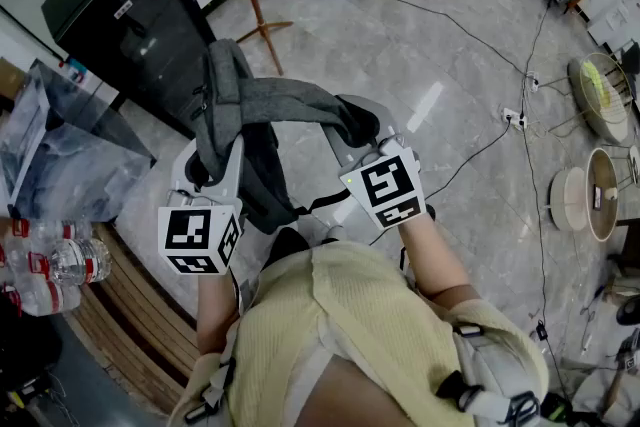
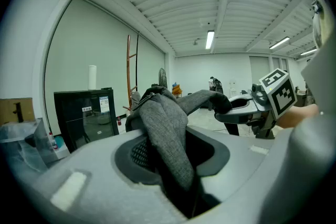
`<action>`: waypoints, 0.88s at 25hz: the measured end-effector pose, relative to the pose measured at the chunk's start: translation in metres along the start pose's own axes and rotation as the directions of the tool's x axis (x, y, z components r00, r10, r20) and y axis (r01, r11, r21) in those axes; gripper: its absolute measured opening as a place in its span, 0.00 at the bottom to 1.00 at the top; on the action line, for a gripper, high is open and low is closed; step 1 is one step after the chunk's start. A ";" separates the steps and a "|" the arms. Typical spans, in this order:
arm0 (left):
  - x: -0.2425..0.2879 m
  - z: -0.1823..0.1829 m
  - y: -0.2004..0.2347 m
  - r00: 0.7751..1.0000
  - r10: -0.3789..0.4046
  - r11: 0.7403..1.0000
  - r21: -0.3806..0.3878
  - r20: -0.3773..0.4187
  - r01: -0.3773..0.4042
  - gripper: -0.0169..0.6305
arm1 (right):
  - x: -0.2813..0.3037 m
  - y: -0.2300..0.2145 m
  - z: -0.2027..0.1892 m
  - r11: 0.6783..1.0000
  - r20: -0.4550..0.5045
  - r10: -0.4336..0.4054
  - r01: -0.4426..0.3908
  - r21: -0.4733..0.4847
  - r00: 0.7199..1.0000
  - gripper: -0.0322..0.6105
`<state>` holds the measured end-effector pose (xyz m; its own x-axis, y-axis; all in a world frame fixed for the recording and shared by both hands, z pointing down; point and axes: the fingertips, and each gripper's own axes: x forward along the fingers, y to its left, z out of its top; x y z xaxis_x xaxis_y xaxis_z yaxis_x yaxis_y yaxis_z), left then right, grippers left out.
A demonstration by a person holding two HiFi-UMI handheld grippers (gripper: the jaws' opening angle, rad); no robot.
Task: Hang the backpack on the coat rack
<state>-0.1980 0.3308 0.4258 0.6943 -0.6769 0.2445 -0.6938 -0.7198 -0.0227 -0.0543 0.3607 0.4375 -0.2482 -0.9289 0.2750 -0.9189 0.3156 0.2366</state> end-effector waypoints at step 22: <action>0.014 -0.013 -0.047 0.999 -0.037 0.997 -0.073 -0.022 0.036 0.23 | -0.026 -0.019 -0.033 0.994 0.022 0.046 -0.048 0.102 0.999 0.23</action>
<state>-0.1583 0.3568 0.4430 0.7154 -0.6461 0.2660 -0.6807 -0.7303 0.0568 -0.0201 0.3847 0.4567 -0.2969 -0.9175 0.2646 -0.9325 0.3383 0.1266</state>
